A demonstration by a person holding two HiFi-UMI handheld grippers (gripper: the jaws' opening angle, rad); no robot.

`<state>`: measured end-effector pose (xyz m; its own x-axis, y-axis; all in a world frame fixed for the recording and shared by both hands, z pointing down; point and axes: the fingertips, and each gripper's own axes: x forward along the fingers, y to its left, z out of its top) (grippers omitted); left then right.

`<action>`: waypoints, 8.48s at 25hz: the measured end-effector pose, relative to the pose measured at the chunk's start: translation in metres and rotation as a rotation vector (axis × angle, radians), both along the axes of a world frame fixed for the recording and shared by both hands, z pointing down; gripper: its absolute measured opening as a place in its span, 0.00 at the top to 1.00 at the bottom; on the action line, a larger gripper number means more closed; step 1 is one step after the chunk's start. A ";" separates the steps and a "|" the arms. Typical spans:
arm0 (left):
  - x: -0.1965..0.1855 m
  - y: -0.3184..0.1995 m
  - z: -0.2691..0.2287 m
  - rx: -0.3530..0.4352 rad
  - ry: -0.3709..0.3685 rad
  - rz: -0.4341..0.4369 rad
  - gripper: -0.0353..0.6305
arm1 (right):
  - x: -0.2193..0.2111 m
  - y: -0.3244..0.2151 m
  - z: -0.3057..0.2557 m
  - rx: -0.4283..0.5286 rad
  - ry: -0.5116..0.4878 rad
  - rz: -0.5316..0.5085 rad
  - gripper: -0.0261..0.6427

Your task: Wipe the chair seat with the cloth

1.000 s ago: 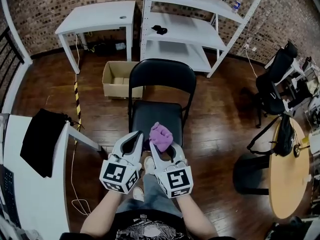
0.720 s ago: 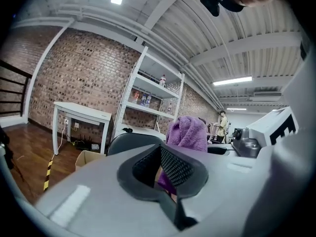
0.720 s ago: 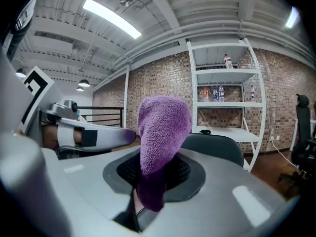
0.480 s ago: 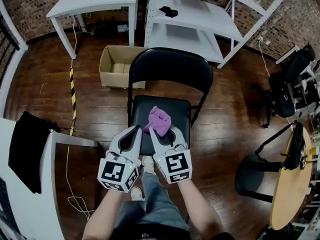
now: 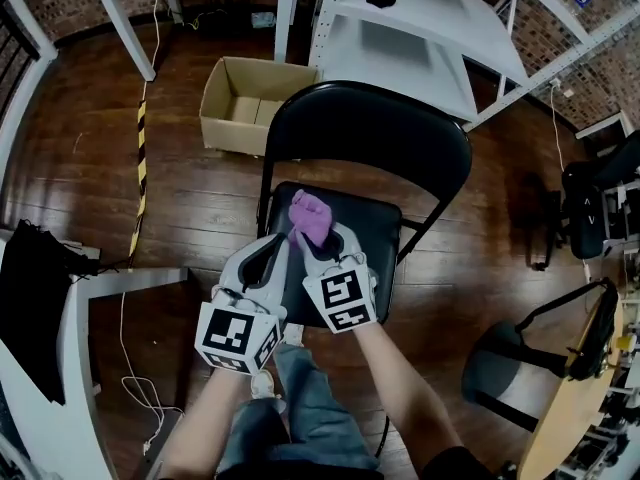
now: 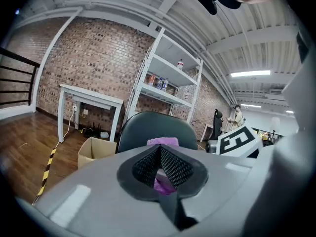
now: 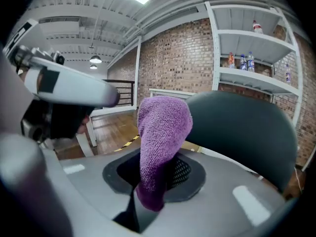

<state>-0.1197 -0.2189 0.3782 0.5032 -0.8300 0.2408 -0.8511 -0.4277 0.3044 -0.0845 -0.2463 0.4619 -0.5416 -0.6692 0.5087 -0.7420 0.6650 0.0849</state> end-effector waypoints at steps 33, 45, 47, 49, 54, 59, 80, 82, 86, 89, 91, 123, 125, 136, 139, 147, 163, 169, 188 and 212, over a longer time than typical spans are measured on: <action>-0.027 -0.021 0.086 -0.087 -0.001 0.014 0.94 | -0.004 -0.050 0.249 -0.165 0.667 -0.271 0.84; -0.034 0.034 0.110 -0.096 -0.023 0.013 0.94 | -0.030 0.093 0.248 -0.205 0.539 -0.298 0.84; -0.036 0.046 0.118 -0.108 -0.027 0.012 0.94 | -0.032 0.113 0.249 -0.209 0.527 -0.294 0.84; -0.038 0.060 0.126 -0.122 -0.031 0.014 0.94 | -0.033 0.130 0.248 -0.213 0.517 -0.289 0.84; -0.035 0.092 0.138 -0.151 -0.028 0.035 0.94 | -0.037 0.172 0.241 -0.238 0.469 -0.253 0.84; -0.030 0.109 0.141 -0.154 -0.032 0.044 0.94 | -0.042 0.204 0.241 -0.253 0.434 -0.216 0.84; 0.030 0.042 0.133 -0.161 -0.040 0.121 0.94 | 0.071 -0.016 0.174 -0.035 0.447 0.007 0.84; 0.036 0.030 0.132 -0.163 -0.043 0.131 0.94 | 0.078 -0.040 0.180 -0.036 0.475 -0.009 0.84; 0.044 0.008 0.135 -0.177 -0.039 0.139 0.94 | 0.090 -0.079 0.204 -0.070 0.564 -0.045 0.84; 0.050 -0.006 0.141 -0.187 -0.034 0.144 0.94 | 0.097 -0.100 0.224 -0.111 0.624 -0.061 0.84; 0.052 -0.015 0.145 -0.192 -0.029 0.140 0.94 | 0.100 -0.110 0.237 -0.132 0.658 -0.075 0.84; 0.037 0.072 0.151 -0.201 -0.061 0.198 0.94 | 0.074 0.083 0.252 -0.184 0.612 -0.140 0.84; 0.035 0.080 0.149 -0.199 -0.065 0.201 0.94 | 0.073 0.101 0.252 -0.183 0.609 -0.135 0.84; 0.038 0.124 0.145 -0.190 -0.060 0.221 0.94 | 0.063 0.186 0.247 -0.198 0.574 -0.110 0.84; 0.040 0.133 0.146 -0.192 -0.061 0.233 0.94 | 0.060 0.202 0.248 -0.205 0.558 -0.101 0.84; 0.047 0.136 0.146 -0.198 -0.066 0.243 0.94 | 0.059 0.212 0.250 -0.219 0.536 -0.092 0.84; 0.103 0.060 0.142 -0.185 -0.025 0.271 0.94 | 0.158 0.029 0.172 -0.030 0.524 0.084 0.84; 0.115 0.025 0.154 -0.219 -0.039 0.270 0.94 | 0.201 -0.036 0.191 -0.101 0.578 0.133 0.84; 0.128 -0.034 0.184 -0.266 -0.061 0.254 0.94 | 0.232 -0.081 0.260 -0.198 0.694 0.017 0.84; 0.121 0.086 0.170 -0.255 -0.085 0.349 0.94 | 0.180 0.124 0.257 -0.253 0.581 0.027 0.84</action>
<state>0.0016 -0.1331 0.5481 0.7124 -0.5223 0.4687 -0.6956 -0.6140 0.3730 0.0956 -0.1226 0.7191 -0.1141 -0.4995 0.8587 -0.6383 0.6992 0.3219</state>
